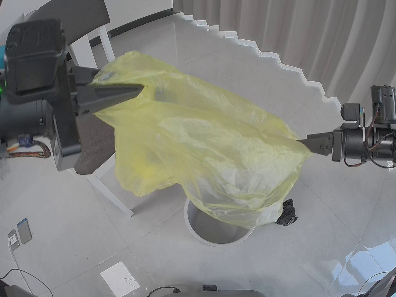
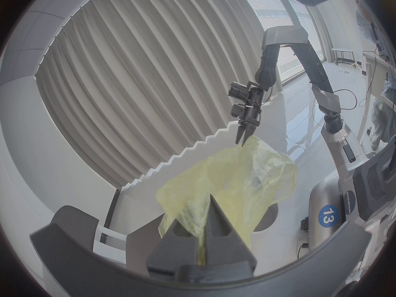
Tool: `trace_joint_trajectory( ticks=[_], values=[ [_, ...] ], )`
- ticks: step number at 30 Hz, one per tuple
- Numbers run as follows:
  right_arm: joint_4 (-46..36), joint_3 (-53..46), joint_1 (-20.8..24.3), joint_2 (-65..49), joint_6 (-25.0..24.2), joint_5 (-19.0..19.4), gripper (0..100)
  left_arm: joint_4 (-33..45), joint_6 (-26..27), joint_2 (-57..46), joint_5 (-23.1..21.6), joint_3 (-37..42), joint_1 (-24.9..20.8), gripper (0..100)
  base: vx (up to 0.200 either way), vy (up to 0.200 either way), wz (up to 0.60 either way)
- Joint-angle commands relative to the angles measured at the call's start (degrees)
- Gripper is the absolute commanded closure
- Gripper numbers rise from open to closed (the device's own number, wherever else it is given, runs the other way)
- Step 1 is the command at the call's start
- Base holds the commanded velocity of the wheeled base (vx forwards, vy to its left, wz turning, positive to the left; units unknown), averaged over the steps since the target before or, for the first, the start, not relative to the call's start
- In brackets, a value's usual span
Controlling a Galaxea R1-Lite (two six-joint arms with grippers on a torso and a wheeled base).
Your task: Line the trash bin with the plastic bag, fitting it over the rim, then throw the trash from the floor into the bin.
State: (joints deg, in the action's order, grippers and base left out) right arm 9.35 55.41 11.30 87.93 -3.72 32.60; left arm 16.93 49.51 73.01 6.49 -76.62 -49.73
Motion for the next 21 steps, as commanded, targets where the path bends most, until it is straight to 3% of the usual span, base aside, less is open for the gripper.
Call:
trace_joint_trajectory(
  ticks=[1, 10, 19, 20, 21],
  values=[
    [0.14, -4.87, 0.21, -3.56, 0.03, 0.27, 0, -0.50, -0.11, -0.41, 0.63, 0.07, -0.02, 100, 0.000, 0.000, 0.00],
    [1.28, -4.96, 2.15, -2.15, -0.06, 0.19, 0, -7.53, -3.80, 0.29, 1.34, 1.30, -0.46, 100, 0.000, 0.000, 0.00],
    [5.24, -6.98, 3.20, -0.66, 0.03, 0.27, 0, -7.70, -4.24, 0.47, 1.95, 1.38, -1.25, 100, 0.000, 0.000, 0.00],
    [6.38, -7.51, 3.20, -0.39, -0.06, 0.19, 100, -7.70, -4.42, 0.47, 1.86, 1.38, -1.25, 100, 0.000, 0.000, 0.00],
    [7.70, -8.12, 3.20, -0.04, -0.15, 0.10, 100, -7.79, -4.95, 0.47, 1.86, 1.38, -1.51, 100, 0.000, 0.000, 0.00]
  ],
)
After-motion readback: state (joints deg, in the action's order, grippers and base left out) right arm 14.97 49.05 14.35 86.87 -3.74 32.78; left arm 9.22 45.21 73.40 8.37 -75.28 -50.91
